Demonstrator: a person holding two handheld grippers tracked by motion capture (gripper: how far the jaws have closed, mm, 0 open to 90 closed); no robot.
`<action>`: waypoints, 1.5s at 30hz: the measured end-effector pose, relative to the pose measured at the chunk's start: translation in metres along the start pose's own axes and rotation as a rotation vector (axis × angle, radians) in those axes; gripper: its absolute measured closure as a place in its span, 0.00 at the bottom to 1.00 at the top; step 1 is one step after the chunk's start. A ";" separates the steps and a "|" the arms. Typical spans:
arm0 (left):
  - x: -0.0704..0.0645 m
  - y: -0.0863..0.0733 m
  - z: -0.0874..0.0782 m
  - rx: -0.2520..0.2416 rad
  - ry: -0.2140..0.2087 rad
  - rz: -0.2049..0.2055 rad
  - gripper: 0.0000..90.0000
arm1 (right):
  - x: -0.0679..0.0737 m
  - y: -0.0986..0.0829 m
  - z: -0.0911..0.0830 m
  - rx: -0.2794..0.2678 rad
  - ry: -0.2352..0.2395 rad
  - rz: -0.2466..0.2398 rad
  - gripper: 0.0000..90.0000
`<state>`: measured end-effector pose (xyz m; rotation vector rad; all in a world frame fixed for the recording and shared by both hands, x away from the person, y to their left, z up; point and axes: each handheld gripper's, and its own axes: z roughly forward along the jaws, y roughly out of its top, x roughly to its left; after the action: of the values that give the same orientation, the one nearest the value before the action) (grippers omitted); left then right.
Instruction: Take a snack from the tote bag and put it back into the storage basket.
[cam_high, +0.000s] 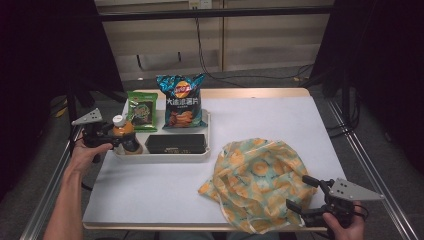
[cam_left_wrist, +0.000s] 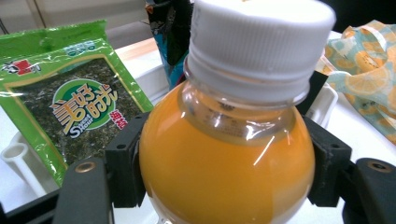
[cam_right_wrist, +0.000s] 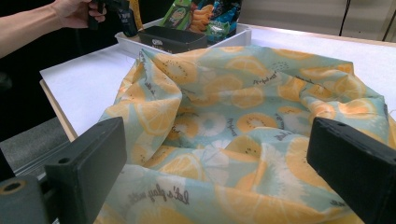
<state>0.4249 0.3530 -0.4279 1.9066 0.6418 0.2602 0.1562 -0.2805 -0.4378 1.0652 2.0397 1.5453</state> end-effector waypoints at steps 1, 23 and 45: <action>-0.001 0.000 0.000 0.004 0.006 0.000 0.33 | 0.000 0.000 0.000 -0.001 0.000 0.000 0.05; -0.019 0.003 -0.003 0.002 0.167 -0.087 0.07 | 0.000 0.000 0.000 0.005 0.013 -0.010 0.05; -0.049 0.003 0.013 -0.017 0.353 -0.207 0.19 | 0.000 0.001 0.001 0.010 0.017 -0.012 0.05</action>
<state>0.3909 0.3148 -0.4256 1.7746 1.0618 0.4728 0.1569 -0.2793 -0.4375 1.0449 2.0638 1.5447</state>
